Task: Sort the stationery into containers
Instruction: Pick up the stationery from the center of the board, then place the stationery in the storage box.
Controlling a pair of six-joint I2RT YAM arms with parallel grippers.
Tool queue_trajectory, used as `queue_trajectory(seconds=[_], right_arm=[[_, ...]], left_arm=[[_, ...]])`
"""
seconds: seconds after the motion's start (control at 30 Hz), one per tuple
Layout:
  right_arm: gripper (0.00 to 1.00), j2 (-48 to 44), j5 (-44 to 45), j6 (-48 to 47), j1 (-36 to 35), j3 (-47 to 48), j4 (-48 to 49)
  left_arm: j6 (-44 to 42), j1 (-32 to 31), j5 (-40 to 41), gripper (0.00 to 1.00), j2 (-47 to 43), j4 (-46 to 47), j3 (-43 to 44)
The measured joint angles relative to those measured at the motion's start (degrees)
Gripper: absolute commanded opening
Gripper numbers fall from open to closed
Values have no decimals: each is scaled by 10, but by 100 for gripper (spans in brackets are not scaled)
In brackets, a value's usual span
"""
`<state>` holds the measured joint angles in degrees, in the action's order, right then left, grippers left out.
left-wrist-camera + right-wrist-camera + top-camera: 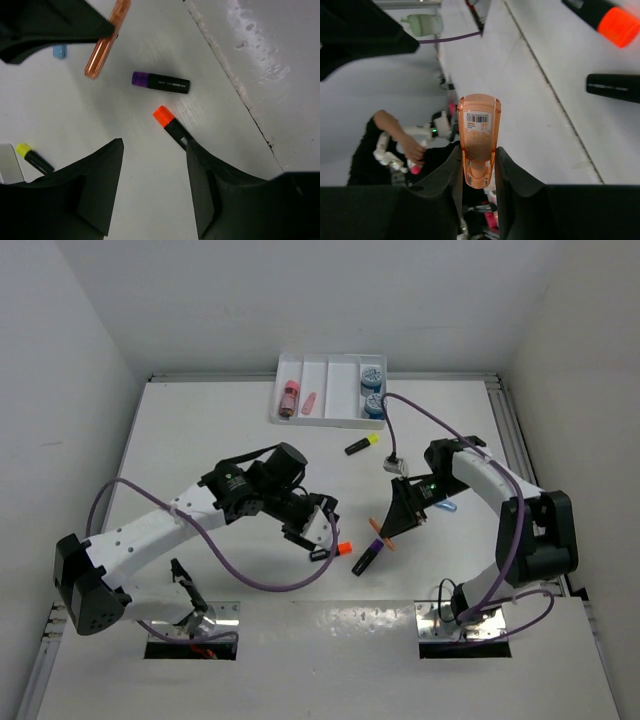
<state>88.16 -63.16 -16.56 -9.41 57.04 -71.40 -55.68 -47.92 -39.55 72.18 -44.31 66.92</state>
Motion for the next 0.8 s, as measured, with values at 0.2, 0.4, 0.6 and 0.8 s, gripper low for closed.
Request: queue_trajectory(seconds=[0.2,0.4,0.6,0.8], right_arm=[[0,32,-50,-34,-21,0,-41],[0,20,-59,-37,-44,0,-52],[0,-2,-58,-37,-59,-4,-56],[0,-12,-47,-37,-74,-5,-56]], left_arm=[[-36,-82,45,54,-2,3,9],[-31,-111,70,52,0,43,26],[-22,-143,99,51,20,78,27],[-26,-161,124,53,44,89,27]])
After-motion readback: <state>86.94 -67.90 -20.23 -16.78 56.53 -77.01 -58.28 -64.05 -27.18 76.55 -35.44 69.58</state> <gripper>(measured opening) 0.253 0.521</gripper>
